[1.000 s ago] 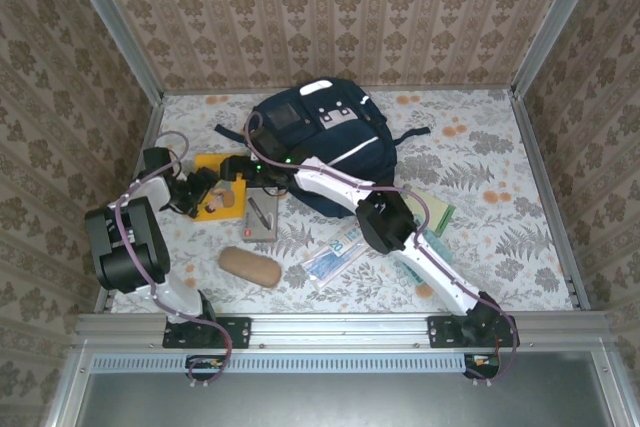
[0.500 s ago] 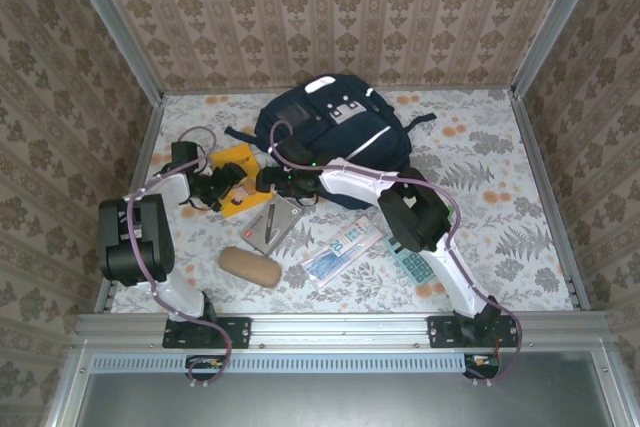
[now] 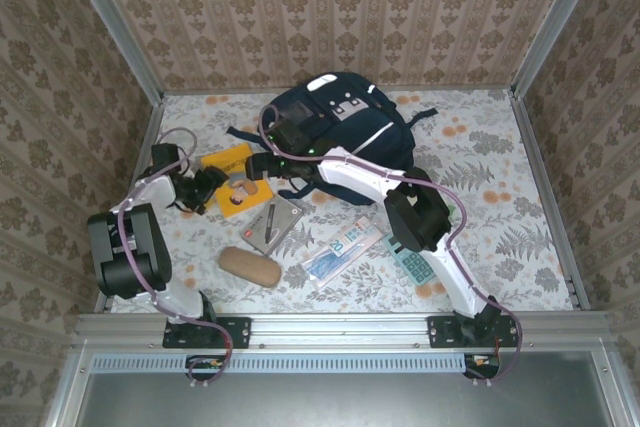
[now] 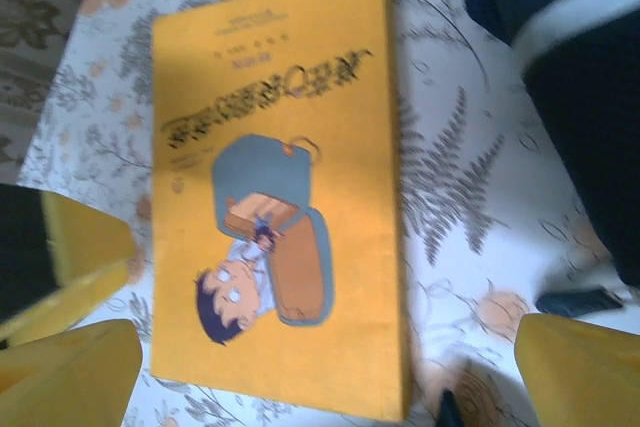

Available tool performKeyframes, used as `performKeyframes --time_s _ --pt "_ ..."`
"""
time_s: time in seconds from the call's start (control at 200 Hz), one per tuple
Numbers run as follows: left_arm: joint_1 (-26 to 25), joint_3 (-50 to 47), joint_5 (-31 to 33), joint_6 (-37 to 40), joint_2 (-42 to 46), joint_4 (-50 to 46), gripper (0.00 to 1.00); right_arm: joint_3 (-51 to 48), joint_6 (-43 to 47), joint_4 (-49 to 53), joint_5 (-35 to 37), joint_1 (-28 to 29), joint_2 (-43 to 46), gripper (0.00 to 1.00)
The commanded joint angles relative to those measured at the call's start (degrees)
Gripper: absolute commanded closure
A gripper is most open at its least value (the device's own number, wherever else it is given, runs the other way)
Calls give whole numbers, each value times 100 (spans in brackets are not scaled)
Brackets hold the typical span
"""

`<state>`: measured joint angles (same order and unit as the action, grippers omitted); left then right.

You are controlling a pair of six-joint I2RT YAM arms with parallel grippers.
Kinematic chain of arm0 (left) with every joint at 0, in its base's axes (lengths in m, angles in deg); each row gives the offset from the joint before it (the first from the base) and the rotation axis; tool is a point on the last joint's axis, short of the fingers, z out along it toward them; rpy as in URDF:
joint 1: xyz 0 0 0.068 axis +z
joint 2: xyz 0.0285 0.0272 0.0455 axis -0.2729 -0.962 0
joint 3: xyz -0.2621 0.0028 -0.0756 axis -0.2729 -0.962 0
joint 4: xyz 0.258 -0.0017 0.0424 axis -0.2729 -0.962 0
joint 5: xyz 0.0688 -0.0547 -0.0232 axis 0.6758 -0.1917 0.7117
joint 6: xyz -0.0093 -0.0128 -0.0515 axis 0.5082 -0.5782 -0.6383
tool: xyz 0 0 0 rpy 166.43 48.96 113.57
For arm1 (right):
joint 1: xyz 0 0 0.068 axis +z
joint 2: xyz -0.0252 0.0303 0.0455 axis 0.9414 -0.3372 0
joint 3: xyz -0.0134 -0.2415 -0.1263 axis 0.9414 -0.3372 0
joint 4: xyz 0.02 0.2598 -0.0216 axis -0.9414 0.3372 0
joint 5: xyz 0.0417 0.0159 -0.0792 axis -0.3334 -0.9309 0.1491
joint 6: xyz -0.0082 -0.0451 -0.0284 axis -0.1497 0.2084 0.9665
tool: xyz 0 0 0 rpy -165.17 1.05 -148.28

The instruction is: Pack the student bag

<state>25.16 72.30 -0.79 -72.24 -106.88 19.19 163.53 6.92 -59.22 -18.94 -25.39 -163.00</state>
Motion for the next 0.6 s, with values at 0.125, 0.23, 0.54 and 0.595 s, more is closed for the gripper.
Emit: performKeyframes --time_s 0.125,0.23,0.54,0.595 --pt "43 140 223 359 -302 68 48 1616 365 491 -302 27 -1199 9" --pt "42 182 249 350 -536 140 57 1855 299 381 -339 27 -1505 14" --pt "-78 289 412 402 -930 -11 61 2077 23 428 -327 69 -2009 22" --pt "-131 313 399 412 -982 -26 61 2125 -53 528 -375 106 -2091 23"
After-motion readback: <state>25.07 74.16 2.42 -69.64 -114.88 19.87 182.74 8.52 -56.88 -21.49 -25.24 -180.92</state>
